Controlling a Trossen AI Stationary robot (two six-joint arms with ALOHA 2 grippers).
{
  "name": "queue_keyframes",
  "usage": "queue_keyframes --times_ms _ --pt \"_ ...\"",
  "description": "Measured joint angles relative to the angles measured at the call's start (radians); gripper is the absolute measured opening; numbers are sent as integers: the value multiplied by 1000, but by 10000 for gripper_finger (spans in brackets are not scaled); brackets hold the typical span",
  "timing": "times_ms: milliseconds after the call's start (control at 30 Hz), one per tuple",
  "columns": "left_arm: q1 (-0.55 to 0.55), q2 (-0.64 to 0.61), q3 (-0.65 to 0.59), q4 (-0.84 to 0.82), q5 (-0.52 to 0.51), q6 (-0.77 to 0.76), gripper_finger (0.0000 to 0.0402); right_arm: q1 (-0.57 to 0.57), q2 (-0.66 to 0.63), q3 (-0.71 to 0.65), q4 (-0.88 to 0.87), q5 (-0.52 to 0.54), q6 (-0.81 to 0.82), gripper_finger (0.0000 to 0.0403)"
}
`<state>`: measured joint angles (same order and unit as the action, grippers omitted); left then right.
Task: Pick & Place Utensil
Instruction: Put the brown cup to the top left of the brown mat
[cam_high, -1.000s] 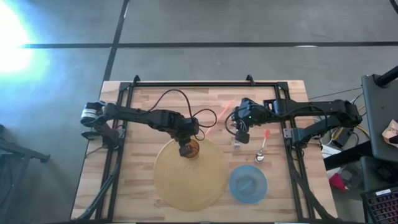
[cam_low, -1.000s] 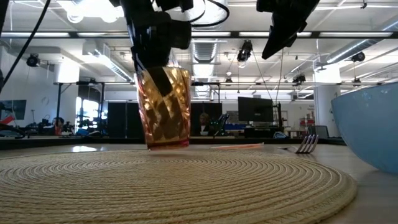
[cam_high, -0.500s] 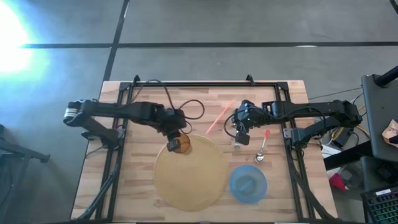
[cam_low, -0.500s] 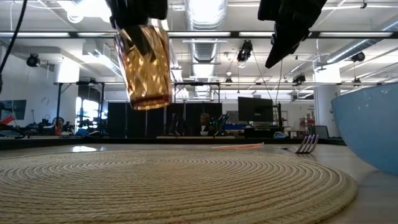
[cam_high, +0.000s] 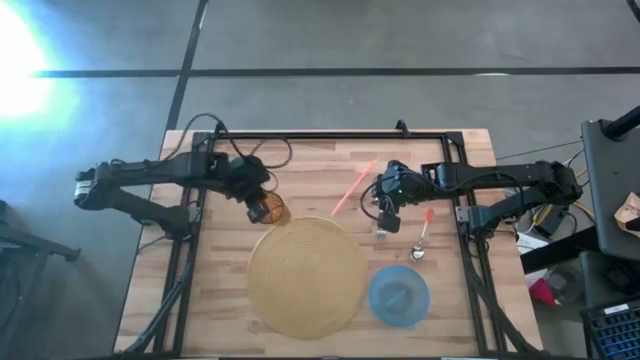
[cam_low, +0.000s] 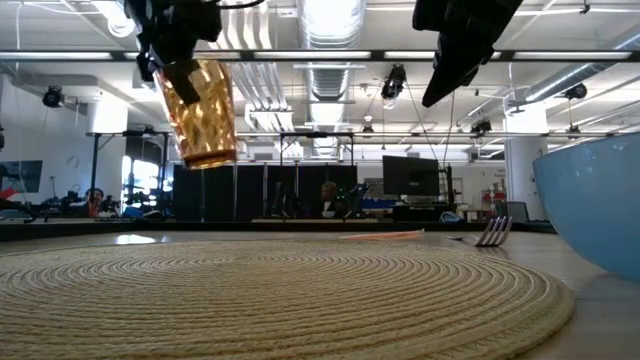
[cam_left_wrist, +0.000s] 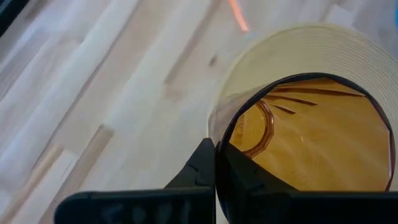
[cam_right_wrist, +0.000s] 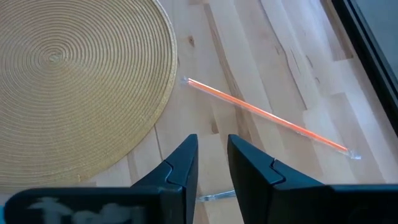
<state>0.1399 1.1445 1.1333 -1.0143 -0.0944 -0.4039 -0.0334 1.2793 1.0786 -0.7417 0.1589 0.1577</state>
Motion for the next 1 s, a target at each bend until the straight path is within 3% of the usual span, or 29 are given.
queue_keyframes --times_ms 333,733,1000 --pt "108 -91 -100 -93 -1 -84 6 0 0 0 8 0 0 70" --pt "118 -102 -213 -111 71 -119 9 0 0 0 22 0 0 84" --pt "118 -102 -298 -92 76 -145 4 0 0 0 22 0 0 72"
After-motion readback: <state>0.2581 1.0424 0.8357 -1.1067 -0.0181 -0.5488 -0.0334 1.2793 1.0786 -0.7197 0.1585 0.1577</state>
